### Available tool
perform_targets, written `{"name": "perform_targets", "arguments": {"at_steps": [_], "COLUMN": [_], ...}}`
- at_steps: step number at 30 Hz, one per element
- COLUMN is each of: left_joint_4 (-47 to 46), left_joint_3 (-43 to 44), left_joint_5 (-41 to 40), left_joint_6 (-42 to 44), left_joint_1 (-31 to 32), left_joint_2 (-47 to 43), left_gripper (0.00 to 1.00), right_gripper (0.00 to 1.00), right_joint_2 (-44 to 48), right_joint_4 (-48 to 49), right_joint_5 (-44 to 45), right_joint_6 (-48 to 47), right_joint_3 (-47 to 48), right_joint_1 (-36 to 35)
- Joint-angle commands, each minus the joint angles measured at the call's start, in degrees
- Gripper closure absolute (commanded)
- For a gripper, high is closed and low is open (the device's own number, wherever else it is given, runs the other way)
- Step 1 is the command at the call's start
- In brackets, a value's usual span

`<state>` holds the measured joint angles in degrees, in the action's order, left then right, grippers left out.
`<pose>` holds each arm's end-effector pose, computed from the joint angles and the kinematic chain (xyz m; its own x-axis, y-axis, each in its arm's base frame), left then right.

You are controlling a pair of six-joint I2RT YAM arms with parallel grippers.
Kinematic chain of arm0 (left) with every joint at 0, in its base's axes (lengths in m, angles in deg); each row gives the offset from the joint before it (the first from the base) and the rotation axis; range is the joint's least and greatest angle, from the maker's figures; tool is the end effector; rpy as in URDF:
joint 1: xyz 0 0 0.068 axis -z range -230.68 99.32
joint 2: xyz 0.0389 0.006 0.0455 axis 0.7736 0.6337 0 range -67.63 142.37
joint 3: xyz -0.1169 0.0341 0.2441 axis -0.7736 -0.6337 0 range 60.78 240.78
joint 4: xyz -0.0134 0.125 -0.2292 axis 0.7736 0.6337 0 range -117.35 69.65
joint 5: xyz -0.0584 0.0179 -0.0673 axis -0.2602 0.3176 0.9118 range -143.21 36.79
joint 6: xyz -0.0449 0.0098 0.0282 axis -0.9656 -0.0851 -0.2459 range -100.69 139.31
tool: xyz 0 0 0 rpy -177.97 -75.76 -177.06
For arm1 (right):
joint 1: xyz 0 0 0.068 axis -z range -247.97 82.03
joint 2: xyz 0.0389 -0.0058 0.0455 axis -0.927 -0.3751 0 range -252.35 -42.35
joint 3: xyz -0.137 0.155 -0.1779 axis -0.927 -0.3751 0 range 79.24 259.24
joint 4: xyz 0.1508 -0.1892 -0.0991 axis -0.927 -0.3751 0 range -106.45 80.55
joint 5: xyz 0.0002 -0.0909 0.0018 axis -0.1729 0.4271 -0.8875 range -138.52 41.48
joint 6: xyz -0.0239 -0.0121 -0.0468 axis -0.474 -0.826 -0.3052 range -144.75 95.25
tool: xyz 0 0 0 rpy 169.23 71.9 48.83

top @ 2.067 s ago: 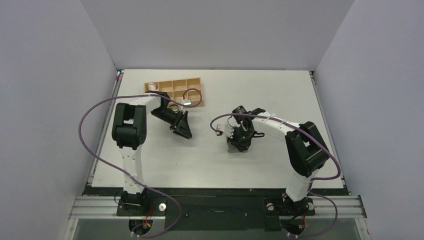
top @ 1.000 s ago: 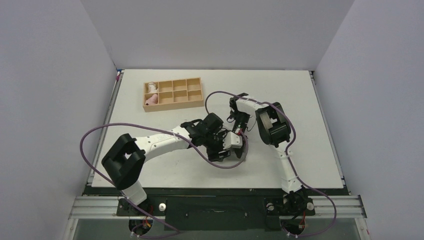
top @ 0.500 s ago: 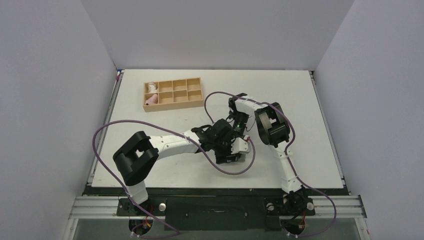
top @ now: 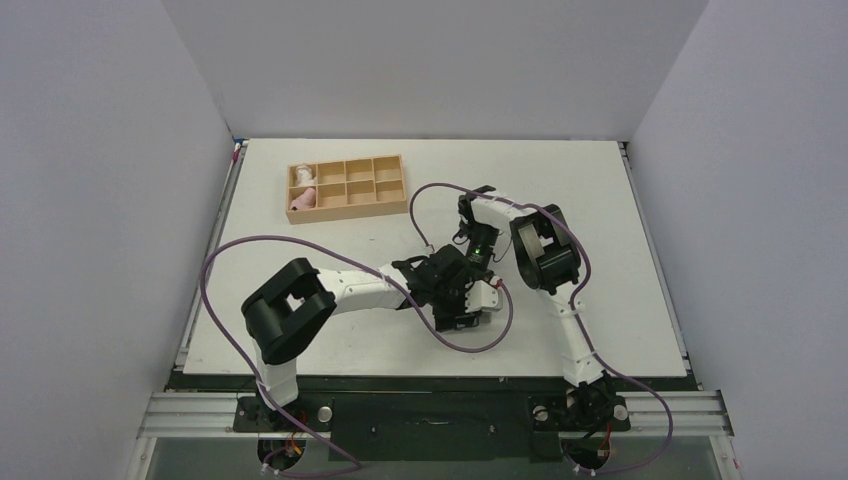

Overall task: Roll the underwear
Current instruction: Roll the underwear to the center of the board.

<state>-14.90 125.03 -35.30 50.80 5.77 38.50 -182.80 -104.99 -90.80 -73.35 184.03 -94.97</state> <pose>0.2002 -0.3216 0.1606 0.0830 0.7740 -0.6277 0.9953 -0.0325 0.0915 0.3379 0.1989 0.1121 -0.4875 -0.8713 0.0559 -0.4639 0.3127 0.8288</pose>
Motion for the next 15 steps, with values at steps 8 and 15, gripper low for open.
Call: {"name": "perform_targets", "arguments": {"at_steps": [8, 15], "left_joint_4": [-7.3, -4.84], "left_joint_3": [1.54, 2.58], "left_joint_5": [-0.72, -1.14], "left_joint_6": [-2.6, -2.85], "left_joint_1": [0.42, 0.39], "left_joint_2": [3.8, 5.46], "left_gripper": [0.53, 0.85], "right_gripper": [1.0, 0.99], "right_joint_2": [-2.07, -1.78], "right_joint_4": [5.62, 5.63], "right_joint_5": [1.43, 1.29], "right_joint_6": [-2.29, -2.54], "right_joint_3": [0.89, 0.77], "right_joint_1": [-1.11, -0.99]}}
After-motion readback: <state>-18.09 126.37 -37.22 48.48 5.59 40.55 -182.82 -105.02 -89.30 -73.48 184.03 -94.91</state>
